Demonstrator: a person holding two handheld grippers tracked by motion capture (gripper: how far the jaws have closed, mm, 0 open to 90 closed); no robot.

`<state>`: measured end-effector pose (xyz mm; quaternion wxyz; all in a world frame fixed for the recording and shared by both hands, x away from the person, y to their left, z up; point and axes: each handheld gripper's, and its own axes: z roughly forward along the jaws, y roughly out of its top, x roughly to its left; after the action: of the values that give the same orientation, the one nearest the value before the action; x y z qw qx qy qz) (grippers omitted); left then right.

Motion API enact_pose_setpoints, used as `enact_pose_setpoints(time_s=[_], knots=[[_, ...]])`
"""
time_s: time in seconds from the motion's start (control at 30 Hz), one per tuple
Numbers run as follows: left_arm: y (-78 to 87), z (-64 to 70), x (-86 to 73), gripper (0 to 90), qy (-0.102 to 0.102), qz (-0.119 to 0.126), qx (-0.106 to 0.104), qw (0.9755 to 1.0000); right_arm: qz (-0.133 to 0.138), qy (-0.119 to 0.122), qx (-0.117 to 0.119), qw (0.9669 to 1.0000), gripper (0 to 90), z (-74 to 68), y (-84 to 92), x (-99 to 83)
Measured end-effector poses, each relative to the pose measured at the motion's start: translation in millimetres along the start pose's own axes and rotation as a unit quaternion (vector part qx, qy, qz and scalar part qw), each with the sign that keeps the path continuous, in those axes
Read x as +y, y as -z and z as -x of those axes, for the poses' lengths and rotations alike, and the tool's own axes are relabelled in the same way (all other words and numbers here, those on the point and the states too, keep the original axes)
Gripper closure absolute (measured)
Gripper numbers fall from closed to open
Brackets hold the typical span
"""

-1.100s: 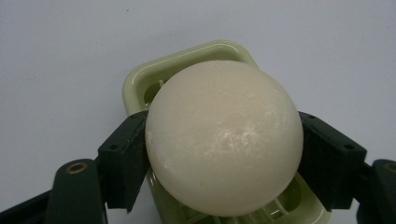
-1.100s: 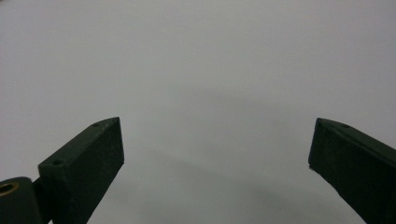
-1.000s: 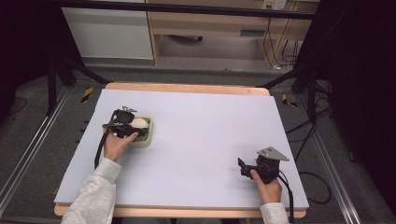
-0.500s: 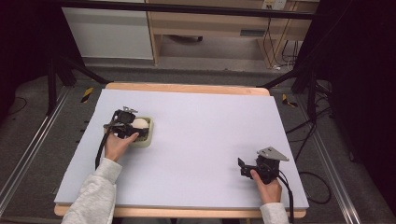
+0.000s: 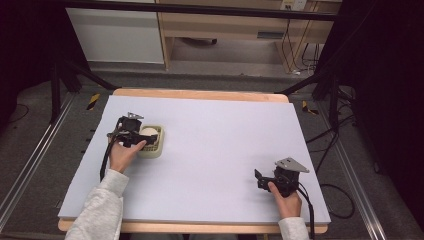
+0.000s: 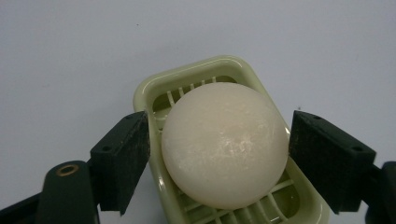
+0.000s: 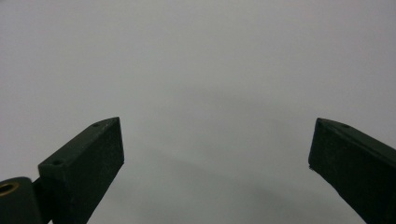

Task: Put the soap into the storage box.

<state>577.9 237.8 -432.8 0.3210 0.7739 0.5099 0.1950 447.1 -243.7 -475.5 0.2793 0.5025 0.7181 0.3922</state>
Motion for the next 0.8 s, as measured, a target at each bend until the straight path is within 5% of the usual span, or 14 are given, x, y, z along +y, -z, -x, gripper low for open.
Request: enact_pose_setpoints(time_s=[0.8], knots=[[38.5,28.8,-15.3,23.4,-0.013,0.051,-0.03,0.9982,0.003,-0.006,-0.006,1.0,3.8,4.0,2.7,-1.9]])
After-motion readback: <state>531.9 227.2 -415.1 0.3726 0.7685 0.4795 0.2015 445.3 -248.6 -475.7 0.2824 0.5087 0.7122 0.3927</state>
